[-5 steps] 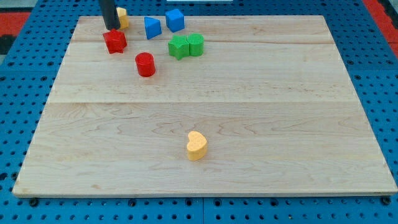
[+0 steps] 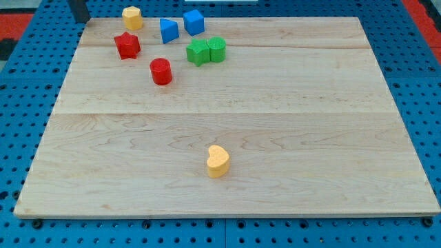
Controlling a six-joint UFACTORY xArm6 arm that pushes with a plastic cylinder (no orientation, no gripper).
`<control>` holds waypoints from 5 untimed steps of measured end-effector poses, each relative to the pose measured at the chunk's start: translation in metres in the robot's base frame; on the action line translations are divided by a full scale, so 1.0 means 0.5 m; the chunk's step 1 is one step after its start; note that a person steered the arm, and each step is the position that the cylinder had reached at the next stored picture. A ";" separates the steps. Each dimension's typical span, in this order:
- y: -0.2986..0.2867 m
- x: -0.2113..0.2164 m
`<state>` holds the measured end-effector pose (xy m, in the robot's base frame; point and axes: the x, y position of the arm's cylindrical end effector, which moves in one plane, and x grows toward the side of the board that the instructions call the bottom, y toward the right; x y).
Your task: Push the yellow hexagon to the top left
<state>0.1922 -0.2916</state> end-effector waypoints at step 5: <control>0.292 0.040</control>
<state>0.2120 -0.1457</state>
